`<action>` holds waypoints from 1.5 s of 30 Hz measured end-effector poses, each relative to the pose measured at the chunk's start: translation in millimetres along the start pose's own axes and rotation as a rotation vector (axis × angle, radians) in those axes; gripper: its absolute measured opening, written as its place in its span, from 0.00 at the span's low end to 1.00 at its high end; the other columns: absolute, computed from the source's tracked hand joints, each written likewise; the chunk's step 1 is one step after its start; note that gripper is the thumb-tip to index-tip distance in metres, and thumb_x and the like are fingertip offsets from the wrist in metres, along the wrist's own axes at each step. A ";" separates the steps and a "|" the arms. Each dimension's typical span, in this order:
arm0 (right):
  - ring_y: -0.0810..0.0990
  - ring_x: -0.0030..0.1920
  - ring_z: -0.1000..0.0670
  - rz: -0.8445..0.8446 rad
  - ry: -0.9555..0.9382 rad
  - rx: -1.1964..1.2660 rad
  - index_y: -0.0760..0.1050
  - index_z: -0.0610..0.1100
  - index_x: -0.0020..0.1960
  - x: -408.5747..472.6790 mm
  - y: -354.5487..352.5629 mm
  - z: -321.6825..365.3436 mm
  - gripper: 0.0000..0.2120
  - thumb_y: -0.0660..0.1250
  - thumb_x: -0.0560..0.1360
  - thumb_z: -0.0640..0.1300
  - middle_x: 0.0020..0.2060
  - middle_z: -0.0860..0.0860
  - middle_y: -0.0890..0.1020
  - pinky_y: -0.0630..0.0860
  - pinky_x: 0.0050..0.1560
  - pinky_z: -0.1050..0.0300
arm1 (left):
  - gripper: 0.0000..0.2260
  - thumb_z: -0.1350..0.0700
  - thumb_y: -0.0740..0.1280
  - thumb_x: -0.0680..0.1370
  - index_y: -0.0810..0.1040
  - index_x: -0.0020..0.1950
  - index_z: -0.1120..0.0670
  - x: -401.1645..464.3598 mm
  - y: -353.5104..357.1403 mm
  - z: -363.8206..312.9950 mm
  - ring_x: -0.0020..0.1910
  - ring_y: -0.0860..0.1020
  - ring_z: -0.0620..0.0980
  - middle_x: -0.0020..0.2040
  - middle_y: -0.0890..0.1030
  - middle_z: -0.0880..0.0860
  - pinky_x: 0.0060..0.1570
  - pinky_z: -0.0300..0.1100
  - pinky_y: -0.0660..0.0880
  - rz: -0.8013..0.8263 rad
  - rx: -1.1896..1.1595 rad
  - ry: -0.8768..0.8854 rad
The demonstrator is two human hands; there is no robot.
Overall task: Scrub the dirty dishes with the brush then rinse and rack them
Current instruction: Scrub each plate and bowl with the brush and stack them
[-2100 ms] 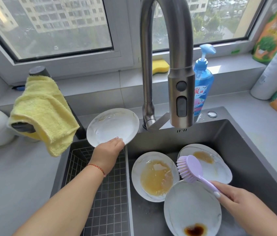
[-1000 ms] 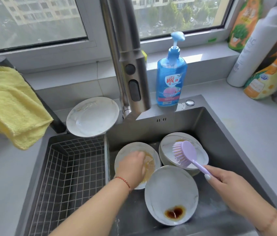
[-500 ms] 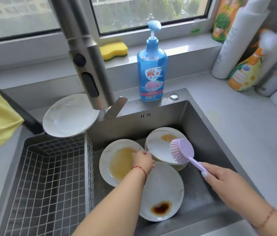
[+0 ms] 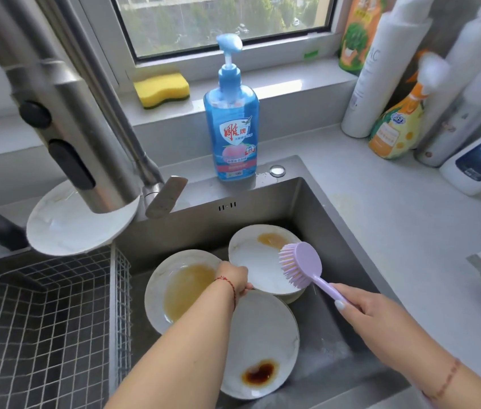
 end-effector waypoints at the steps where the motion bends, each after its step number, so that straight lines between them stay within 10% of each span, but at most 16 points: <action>1: 0.79 0.37 0.56 0.008 -0.012 0.015 0.69 0.76 0.50 0.6 -1.4 2.1 0.19 0.56 0.81 0.48 0.38 0.57 0.82 0.75 0.37 0.60 | 0.16 0.64 0.56 0.77 0.71 0.65 0.64 -1.0 -2.2 -1.6 0.28 0.73 0.49 0.32 0.75 0.57 0.25 0.33 0.69 -0.012 -0.003 0.031; 5: 0.65 0.23 0.56 0.012 -0.015 0.104 0.69 0.75 0.49 2.3 -9.0 9.3 0.22 0.55 0.80 0.45 0.22 0.58 0.69 0.63 0.25 0.64 | 0.12 0.68 0.59 0.72 0.75 0.53 0.65 -21.3 -16.8 -6.7 0.28 0.73 0.51 0.34 0.75 0.57 0.28 0.37 0.70 0.048 -0.121 0.105; 16: 0.63 0.31 0.51 0.150 -0.090 -0.034 0.73 0.47 0.55 13.0 31.5 42.1 0.11 0.53 0.78 0.41 0.30 0.53 0.68 0.61 0.32 0.58 | 0.25 0.72 0.54 0.71 0.71 0.66 0.58 -75.1 -50.0 57.0 0.55 0.80 0.65 0.59 0.81 0.61 0.44 0.61 0.82 0.211 -0.495 0.068; 21: 0.64 0.30 0.51 0.245 -0.191 -0.230 0.70 0.48 0.55 13.9 69.1 74.3 0.10 0.53 0.80 0.40 0.27 0.70 0.74 0.60 0.31 0.58 | 0.26 0.72 0.54 0.73 0.70 0.66 0.51 -92.3 -66.5 75.3 0.56 0.79 0.64 0.60 0.80 0.58 0.43 0.62 0.81 0.162 -0.571 0.157; 24: 0.69 0.31 0.50 0.176 -0.231 -0.352 0.62 0.61 0.70 21.8 77.1 79.1 0.20 0.52 0.81 0.44 0.44 0.57 0.82 0.64 0.29 0.58 | 0.28 0.71 0.56 0.74 0.70 0.67 0.46 -103.0 -71.9 82.1 0.57 0.80 0.63 0.61 0.80 0.56 0.48 0.67 0.79 0.169 -0.633 0.200; 29: 0.64 0.28 0.51 0.146 -0.229 -0.639 0.49 0.61 0.76 7.2 65.8 69.0 0.31 0.52 0.79 0.38 0.32 0.51 0.69 0.58 0.25 0.58 | 0.18 0.60 0.59 0.83 0.70 0.69 0.41 -117.6 -80.7 85.8 0.55 0.82 0.61 0.60 0.82 0.53 0.47 0.68 0.78 0.174 -0.722 0.252; 35: 0.79 0.33 0.48 0.393 -0.201 -0.435 0.60 0.73 0.68 -42.0 88.7 76.4 0.24 0.50 0.80 0.47 0.48 0.52 0.82 0.75 0.34 0.54 | 0.14 0.48 0.54 0.85 0.69 0.70 0.44 -124.9 -89.5 82.3 0.52 0.84 0.61 0.58 0.83 0.57 0.47 0.67 0.79 0.179 -0.741 0.290; 41: 0.79 0.44 0.49 0.282 -0.290 -0.399 0.56 0.60 0.76 -13.0 102.5 115.8 0.24 0.49 0.81 0.44 0.60 0.49 0.79 0.75 0.40 0.57 | 0.18 0.42 0.52 0.83 0.71 0.69 0.46 -133.8 -75.4 82.9 0.54 0.83 0.61 0.57 0.84 0.56 0.51 0.70 0.77 0.242 -0.710 0.296; 45: 0.72 0.36 0.49 0.126 -0.234 -0.456 0.61 0.51 0.75 4.5 64.6 104.0 0.23 0.51 0.80 0.42 0.41 0.50 0.75 0.72 0.37 0.58 | 0.18 0.42 0.52 0.83 0.70 0.69 0.45 -134.9 -79.4 82.6 0.55 0.83 0.60 0.59 0.83 0.55 0.48 0.66 0.79 0.247 -0.742 0.313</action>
Point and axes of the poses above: each hand's wrist, its own x-axis towards the middle knuckle, its own y-axis out of the palm, z = x × y, the point moved 6 cm from there along x, towards the middle knuckle
